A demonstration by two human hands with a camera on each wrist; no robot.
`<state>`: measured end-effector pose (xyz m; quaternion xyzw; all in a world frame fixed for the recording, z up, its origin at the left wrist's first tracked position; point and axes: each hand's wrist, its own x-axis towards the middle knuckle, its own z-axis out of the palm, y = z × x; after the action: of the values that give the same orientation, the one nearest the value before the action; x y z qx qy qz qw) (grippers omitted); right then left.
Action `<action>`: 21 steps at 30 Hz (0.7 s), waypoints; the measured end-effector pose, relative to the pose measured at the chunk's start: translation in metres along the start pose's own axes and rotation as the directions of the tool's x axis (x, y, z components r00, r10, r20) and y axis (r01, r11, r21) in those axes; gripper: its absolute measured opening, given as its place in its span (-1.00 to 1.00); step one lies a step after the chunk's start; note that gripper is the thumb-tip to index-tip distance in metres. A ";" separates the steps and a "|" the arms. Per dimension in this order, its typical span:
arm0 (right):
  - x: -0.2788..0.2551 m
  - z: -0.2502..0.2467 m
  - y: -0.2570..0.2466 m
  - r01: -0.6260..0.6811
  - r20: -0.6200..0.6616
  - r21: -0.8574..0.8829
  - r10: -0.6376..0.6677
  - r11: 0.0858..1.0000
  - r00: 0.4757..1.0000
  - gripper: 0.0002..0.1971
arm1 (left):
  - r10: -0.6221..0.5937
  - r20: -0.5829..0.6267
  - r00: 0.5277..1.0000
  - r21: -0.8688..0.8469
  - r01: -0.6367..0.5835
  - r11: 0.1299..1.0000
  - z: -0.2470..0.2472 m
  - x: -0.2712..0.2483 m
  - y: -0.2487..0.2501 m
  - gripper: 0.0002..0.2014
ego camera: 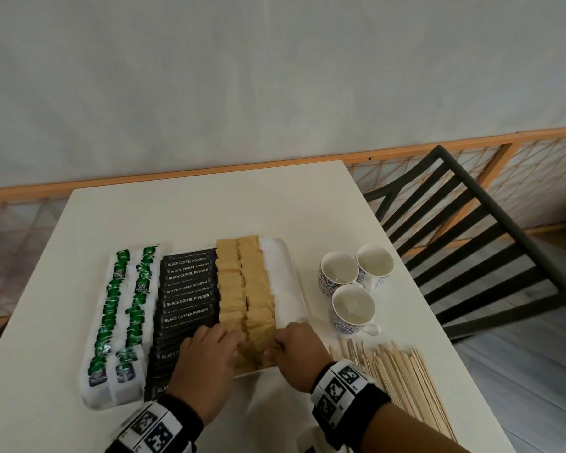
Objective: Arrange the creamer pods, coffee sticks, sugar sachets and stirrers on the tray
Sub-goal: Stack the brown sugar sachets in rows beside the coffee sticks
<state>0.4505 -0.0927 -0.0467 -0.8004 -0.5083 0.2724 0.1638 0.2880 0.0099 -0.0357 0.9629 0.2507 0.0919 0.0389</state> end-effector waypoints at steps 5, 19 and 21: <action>0.001 0.004 0.004 -0.047 -0.024 0.007 0.047 0.999 0.999 -0.60 | -0.019 0.027 0.999 -0.014 0.019 1.000 0.002 -0.004 0.002 -0.89; 0.006 -0.004 0.000 -0.099 0.007 0.036 0.098 0.995 0.995 -0.56 | -0.016 0.071 0.997 -0.038 0.019 0.999 0.007 -0.006 0.000 -0.82; 0.007 -0.005 0.000 -0.121 -0.003 0.036 0.121 0.992 0.993 -0.61 | 0.008 0.059 0.998 -0.044 -0.005 0.999 0.009 -0.006 0.000 -0.85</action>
<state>0.4554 -0.0864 -0.0444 -0.8273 -0.4536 0.2888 0.1623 0.2846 0.0062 -0.0456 0.9649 0.2443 0.0688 0.0673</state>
